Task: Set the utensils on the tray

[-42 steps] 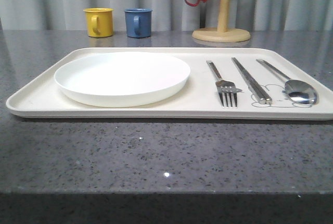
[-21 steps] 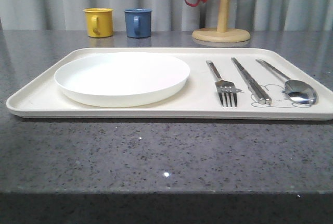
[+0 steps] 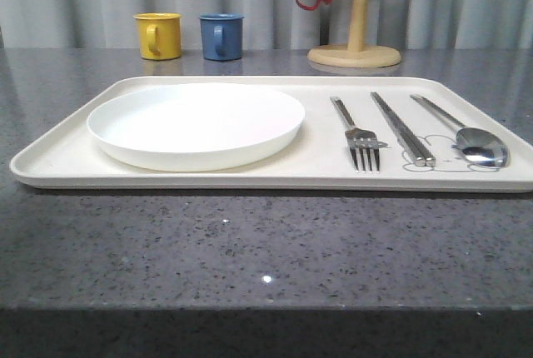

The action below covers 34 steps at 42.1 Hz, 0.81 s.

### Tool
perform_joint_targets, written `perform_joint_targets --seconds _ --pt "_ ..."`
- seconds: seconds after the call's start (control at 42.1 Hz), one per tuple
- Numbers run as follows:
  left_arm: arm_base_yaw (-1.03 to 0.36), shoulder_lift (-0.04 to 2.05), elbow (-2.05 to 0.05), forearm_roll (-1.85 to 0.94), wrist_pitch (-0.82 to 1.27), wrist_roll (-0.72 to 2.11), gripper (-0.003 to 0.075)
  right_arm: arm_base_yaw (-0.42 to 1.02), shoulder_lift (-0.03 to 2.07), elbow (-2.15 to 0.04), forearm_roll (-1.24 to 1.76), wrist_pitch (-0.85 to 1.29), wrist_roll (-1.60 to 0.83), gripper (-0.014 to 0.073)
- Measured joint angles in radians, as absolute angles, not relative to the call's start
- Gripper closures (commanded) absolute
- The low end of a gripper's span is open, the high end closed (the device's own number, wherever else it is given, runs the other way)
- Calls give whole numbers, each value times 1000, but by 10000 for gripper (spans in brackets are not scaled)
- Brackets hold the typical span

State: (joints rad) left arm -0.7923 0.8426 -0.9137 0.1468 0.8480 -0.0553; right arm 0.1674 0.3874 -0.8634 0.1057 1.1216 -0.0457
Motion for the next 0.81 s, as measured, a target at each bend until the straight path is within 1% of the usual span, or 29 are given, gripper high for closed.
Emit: perform_joint_targets --seconds 0.261,0.332,0.427,0.498,0.593,0.665,0.712,0.807 --pt "-792 843 -914 147 848 -55 365 167 387 -863 103 1122 -35 349" --pt "-792 843 -914 147 848 -55 365 167 387 -863 103 1122 -35 387" --pt "-792 843 -914 147 843 -55 384 167 387 -863 103 1122 -35 505" --pt "-792 843 -914 147 841 -55 447 167 387 -863 103 1122 -35 601" --pt "-792 843 -914 147 835 -55 581 167 387 -863 103 1122 -35 706" --pt "-792 843 -914 147 832 -55 690 167 387 -863 103 1122 -35 706" --pt "-792 843 -914 147 832 -55 743 167 387 -863 103 1122 -35 709" --pt "-792 843 -914 147 831 -55 740 167 387 -863 103 1122 -35 709"
